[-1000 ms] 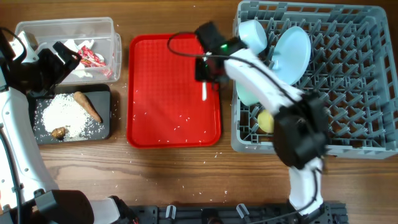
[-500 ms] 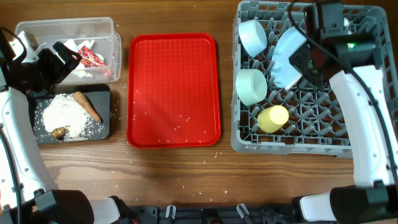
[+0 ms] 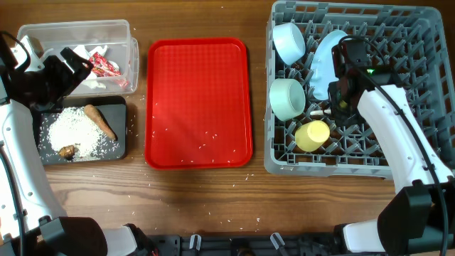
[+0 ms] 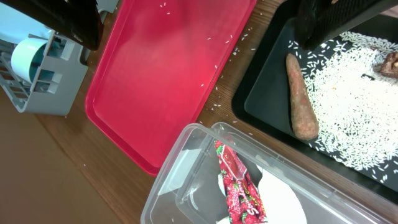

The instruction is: Sort waste into correct bins and load items into the dishwasher rack

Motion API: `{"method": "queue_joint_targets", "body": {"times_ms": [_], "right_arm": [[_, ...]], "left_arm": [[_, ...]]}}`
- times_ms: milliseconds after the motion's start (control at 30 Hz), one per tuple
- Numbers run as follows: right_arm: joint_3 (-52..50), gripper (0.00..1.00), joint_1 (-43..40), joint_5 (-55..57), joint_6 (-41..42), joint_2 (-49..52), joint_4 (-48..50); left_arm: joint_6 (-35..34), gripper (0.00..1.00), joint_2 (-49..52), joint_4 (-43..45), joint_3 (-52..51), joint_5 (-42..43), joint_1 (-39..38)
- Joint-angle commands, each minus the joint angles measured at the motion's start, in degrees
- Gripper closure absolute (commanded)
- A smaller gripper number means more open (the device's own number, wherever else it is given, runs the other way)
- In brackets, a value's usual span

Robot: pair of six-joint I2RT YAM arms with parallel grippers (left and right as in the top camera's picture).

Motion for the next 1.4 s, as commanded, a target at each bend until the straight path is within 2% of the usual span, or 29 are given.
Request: {"method": "queue_joint_targets", "body": {"times_ms": [0, 33, 200, 267, 300, 333, 400, 467, 600, 700, 800, 867, 1000, 1133, 1233, 1300, 1367], "right_arm": [[-0.1, 0.18, -0.2, -0.7, 0.6, -2.1, 0.1], [-0.1, 0.0, -0.2, -0.7, -1.2, -3.1, 0.3], [0.0, 0.0, -0.2, -0.7, -11.8, -14.0, 0.3], [0.7, 0.0, -0.2, -1.4, -18.7, -19.3, 0.4], [1.1, 0.0, -0.2, -2.7, -23.8, -22.1, 0.8], [1.5, 0.0, -0.2, -6.5, -33.0, -25.7, 2.1], [1.7, 0.01, -0.2, -22.7, -57.2, -33.5, 3.5], [1.7, 0.0, -0.2, -29.7, -64.8, -39.0, 1.6], [1.7, 0.0, -0.2, -29.5, -64.8, -47.9, 0.6], [1.7, 0.0, -0.2, -29.1, -65.0, -51.1, -5.1], [1.7, 0.0, -0.2, -21.6, -65.2, -51.9, -9.2], [1.4, 0.0, -0.2, -19.3, -67.5, -51.9, -8.6], [-1.1, 0.0, -0.2, -20.9, -77.2, -52.0, 0.2], [-12.1, 0.0, -0.2, -21.6, -88.2, -56.8, 13.2], [-25.0, 0.0, -0.7, -21.5, -89.7, -63.6, 26.6], [-37.0, 0.0, -1.8, -23.6, -88.6, -70.0, 37.5], [-44.6, 0.0, -2.2, -26.0, -88.4, -74.3, 43.2]], "left_arm": [[-0.7, 0.0, 0.0, 0.0, 0.6, 0.1, 0.2], [-0.7, 0.0, 0.0, 0.0, 0.6, 0.1, 0.2], [-0.7, 0.0, 0.0, 0.0, 0.6, 0.1, 0.2], [-0.7, 0.0, 0.0, 0.0, 0.6, 0.1, 0.2], [-0.7, 0.0, 0.0, 0.0, 0.6, 0.1, 0.2], [-0.7, 0.0, 0.0, 0.0, 0.6, 0.1, 0.2], [-0.7, 0.0, 0.0, 0.0, 0.6, 0.1, 0.2], [-0.7, 0.0, 0.0, 0.0, 0.6, 0.1, 0.2], [-0.7, 0.0, 0.0, 0.0, 0.6, 0.1, 0.2], [-0.7, 0.0, 0.0, 0.0, 0.6, 0.1, 0.2], [-0.7, 0.0, 0.0, 0.0, 0.6, 0.1, 0.2], [-0.7, 0.0, 0.0, 0.0, 0.6, 0.1, 0.2], [-0.7, 0.0, 0.0, 0.0, 0.6, 0.1, 0.2], [-0.7, 0.0, 0.0, 0.0, 0.6, 0.1, 0.2], [-0.7, 0.0, 0.0, 0.0, 0.6, 0.1, 0.2], [-0.7, 0.0, 0.0, 0.0, 0.6, 0.1, 0.2], [-0.7, 0.0, 0.0, 0.0, 0.6, 0.1, 0.2]]}}
